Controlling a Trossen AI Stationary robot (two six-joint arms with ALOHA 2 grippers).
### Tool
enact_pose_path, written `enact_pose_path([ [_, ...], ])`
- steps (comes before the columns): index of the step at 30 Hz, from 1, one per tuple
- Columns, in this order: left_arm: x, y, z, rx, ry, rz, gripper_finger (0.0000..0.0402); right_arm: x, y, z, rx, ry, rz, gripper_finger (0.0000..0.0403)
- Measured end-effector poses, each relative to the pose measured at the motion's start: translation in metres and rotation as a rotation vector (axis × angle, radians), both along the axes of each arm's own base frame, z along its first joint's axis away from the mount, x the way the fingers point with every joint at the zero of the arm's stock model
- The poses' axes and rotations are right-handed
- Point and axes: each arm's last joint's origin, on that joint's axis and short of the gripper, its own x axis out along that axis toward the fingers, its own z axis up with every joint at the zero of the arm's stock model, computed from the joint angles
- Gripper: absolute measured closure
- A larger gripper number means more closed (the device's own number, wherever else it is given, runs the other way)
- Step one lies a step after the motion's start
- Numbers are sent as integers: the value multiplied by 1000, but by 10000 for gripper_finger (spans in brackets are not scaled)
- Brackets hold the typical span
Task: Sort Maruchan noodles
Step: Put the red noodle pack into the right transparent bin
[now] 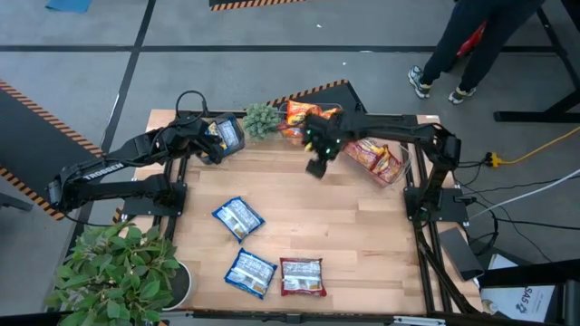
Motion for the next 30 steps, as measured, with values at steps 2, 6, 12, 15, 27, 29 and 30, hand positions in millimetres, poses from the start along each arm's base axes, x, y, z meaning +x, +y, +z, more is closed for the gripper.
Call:
enact_pose_path([
  [2, 0, 0, 0, -8, -5, -12, 333, 11, 21, 3, 119, -97, 90, 161],
  [6, 0, -1, 0, -19, -8, -28, 333, 22, 77, 0, 153, -118, 260, 161],
  [12, 0, -1, 0, -4, 7, -43, 333, 18, 164, -17, 158, -85, 383, 161],
  [15, 1, -1, 0, 9, 20, -57, 333, 14, 200, -31, 167, -95, 325, 161],
  [27, 0, -1, 0, 12, 24, -60, 333, -15, 276, -85, 373, -143, -260, 80],
  [29, 1, -1, 0, 12, 24, -60, 333, -24, 285, -90, 350, -139, -343, 73],
  [30, 0, -1, 0, 12, 24, -60, 333, -28, 288, -93, 339, -143, -381, 72],
])
